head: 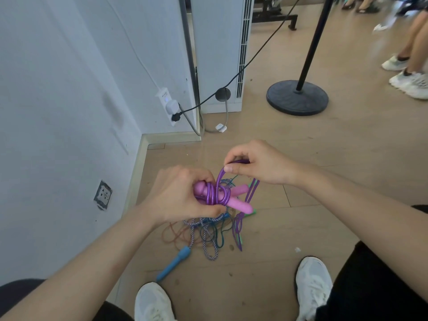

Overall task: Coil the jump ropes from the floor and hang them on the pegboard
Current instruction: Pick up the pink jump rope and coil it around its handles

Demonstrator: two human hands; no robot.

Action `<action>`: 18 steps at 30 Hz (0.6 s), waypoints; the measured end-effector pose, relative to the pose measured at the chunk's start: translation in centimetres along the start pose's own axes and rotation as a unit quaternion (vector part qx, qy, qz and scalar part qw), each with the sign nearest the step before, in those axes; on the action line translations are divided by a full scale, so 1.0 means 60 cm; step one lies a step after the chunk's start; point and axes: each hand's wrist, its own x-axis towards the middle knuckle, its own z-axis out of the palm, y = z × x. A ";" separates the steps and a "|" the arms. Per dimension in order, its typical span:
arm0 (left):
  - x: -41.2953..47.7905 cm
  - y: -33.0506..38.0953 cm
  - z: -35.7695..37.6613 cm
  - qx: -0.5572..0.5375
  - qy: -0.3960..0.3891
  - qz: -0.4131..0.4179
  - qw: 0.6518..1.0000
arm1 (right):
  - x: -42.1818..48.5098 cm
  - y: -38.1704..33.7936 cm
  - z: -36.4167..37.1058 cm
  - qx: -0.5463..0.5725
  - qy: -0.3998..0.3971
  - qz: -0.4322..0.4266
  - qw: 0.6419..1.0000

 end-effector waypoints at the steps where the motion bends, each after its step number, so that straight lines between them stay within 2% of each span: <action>1: -0.001 -0.001 -0.002 0.003 0.003 -0.002 1.000 | 0.000 0.000 -0.004 0.005 -0.005 -0.001 1.000; 3: -0.004 -0.003 -0.007 -0.026 0.006 -0.006 1.000 | -0.001 -0.001 -0.013 0.026 -0.020 0.000 0.999; 5: -0.005 -0.004 -0.012 -0.125 -0.006 -0.021 0.992 | -0.002 -0.002 -0.023 0.069 -0.041 0.007 0.997; 7: -0.002 -0.007 -0.015 -0.259 -0.024 -0.031 0.965 | -0.002 0.000 -0.036 0.115 -0.057 0.021 0.991; 10: 0.000 -0.020 -0.018 -0.376 -0.019 -0.038 0.925 | -0.002 0.010 -0.057 0.144 -0.070 0.047 0.986; 15: 0.002 -0.038 -0.011 -0.549 0.011 -0.109 0.828 | -0.002 0.027 -0.076 0.185 -0.093 0.065 0.976; 18: 0.004 -0.025 -0.016 -0.652 0.033 -0.170 0.738 | -0.003 0.031 -0.078 0.185 -0.088 0.080 0.976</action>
